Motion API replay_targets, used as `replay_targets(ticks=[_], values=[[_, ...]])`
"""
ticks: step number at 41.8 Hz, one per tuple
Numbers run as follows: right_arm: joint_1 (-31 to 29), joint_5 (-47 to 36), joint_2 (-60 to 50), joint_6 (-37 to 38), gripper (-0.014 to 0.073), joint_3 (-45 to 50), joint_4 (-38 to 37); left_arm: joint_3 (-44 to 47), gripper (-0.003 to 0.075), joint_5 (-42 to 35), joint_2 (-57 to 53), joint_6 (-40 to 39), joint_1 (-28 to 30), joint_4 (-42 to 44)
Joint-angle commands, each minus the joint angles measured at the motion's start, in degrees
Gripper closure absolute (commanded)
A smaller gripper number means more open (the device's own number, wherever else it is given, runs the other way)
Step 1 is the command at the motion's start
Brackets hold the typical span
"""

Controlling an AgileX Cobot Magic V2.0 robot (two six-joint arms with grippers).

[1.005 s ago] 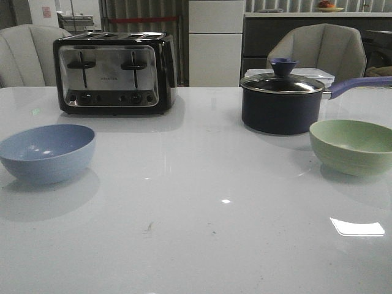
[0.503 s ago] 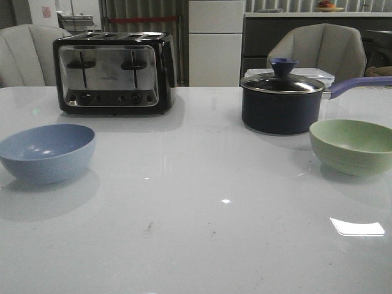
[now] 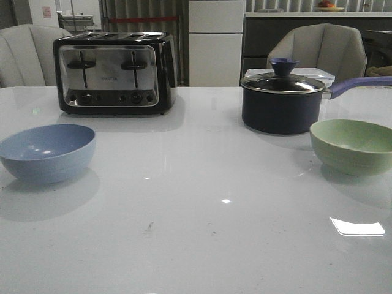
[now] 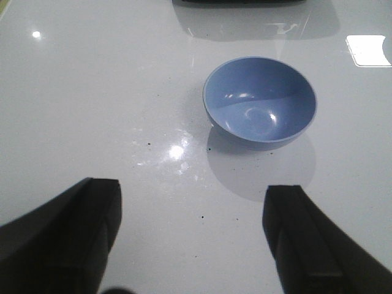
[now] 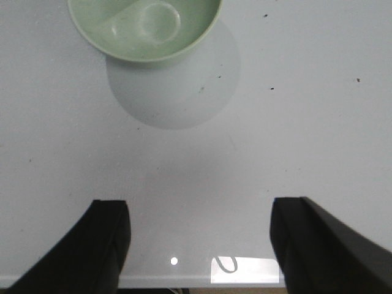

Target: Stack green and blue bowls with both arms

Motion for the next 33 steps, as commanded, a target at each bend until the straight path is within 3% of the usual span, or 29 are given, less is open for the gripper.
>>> replay_targets(ticks=[1,16,33], values=[[-2.2,-2.2,5.0,-0.2,0.0014,-5.6,0.7,-1.6,0.0211,-4.2,0.4,-0.4,-0.4,-0.1],[-6.3,-1.1,27.1,-11.4,0.0023,-21.0,15.5,-1.6,0.0211,-4.2,0.4,-0.4,-0.4,-0.1],[-6.3,-1.6,46.5,-11.6,0.0023,-34.9,15.8,-1.6,0.0211,-4.2,0.4,-0.4,-0.4,-0.1]])
